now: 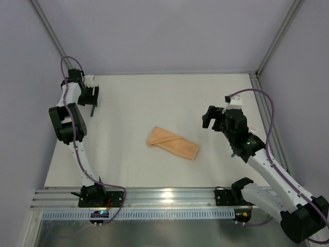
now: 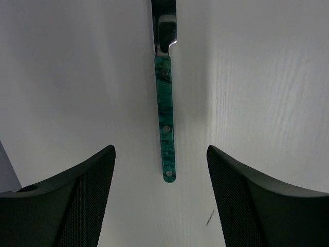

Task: Fold the napkin into a case and place the utensils inside
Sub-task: Pick up the knife from the corner of the board, then place the knife on the folded napkin.

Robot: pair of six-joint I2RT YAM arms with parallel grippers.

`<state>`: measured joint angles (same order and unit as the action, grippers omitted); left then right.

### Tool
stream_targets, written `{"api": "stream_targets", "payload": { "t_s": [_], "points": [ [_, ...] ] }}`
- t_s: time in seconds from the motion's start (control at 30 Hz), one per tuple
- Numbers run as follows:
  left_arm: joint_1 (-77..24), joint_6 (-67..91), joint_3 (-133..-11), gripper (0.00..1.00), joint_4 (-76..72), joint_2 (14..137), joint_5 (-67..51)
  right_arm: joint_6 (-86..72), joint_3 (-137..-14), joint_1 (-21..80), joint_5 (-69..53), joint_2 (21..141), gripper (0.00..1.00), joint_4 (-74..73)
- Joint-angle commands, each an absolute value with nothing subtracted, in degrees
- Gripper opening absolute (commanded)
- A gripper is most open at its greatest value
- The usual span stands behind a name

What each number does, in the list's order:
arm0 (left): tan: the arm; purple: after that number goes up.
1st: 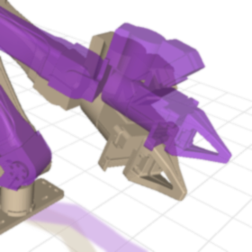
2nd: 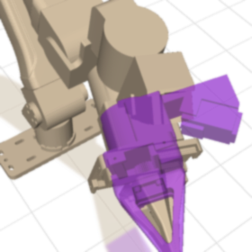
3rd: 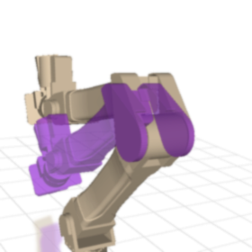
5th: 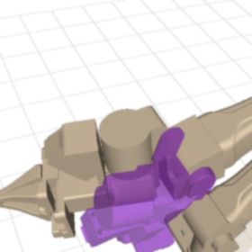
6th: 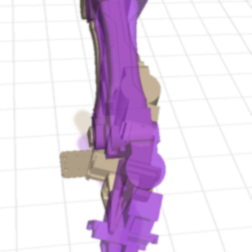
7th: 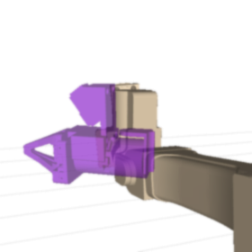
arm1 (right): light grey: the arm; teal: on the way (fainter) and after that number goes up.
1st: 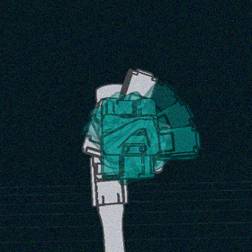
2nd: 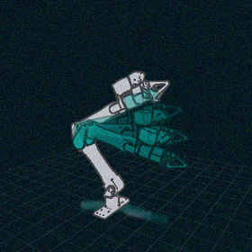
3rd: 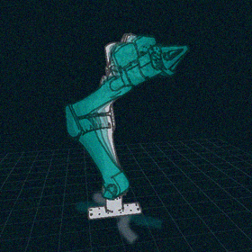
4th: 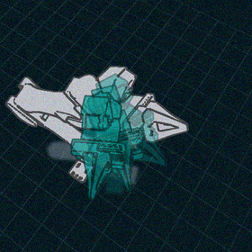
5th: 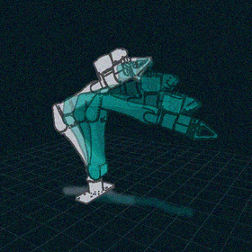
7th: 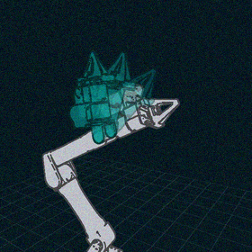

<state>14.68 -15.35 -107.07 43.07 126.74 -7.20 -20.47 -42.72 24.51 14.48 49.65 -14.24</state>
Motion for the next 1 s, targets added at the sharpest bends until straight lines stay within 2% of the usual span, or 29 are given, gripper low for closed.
{"api": "stream_targets", "payload": {
  "t_s": [0.0, 0.13, 0.37, 0.43, 0.53, 0.73, 0.8, 0.97],
  "points": [
    [14.6, -14.2, -115.3, 0.73, 47.8, 131.0, -3.7, -17.6, -45.2, 24.3, 10.9, 50.9, 0.95, -13.0],
    [14.4, -14.0, -120.3, 0.67, 52.5, 137.0, -3.9, -18.2, -44.5, 24.4, 9.6, 50.5, 0.93, -11.9],
    [12.9, -16.9, -119.7, 0.38, 56.1, 139.7, -7.9, -18.5, -45.1, 24.4, 6.8, 50.3, 0.86, -12.4],
    [12.5, -19.4, -118.9, 0.27, 57.0, 139.9, -9.6, -17.9, -45.4, 24.3, 5.3, 50.2, 0.84, -12.1],
    [12.0, -22.6, -116.2, 0.00, 58.1, 138.5, -16.1, -15.9, -46.2, 24.3, 1.1, 50.3, 0.80, -11.3],
    [11.2, -29.9, -102.8, 0.00, 53.2, 121.0, -27.6, -9.5, -51.0, 24.4, -12.5, 52.6, 0.68, -13.0],
    [9.8, -34.2, -99.5, 0.00, 55.4, 115.3, -30.1, -7.6, -52.2, 24.3, -16.9, 54.4, 0.64, -13.6],
    [1.7, -46.0, -94.3, 0.00, 66.9, 107.6, -35.6, -3.2, -55.0, 24.7, -24.2, 55.8, 0.62, -12.1]
  ]
}}
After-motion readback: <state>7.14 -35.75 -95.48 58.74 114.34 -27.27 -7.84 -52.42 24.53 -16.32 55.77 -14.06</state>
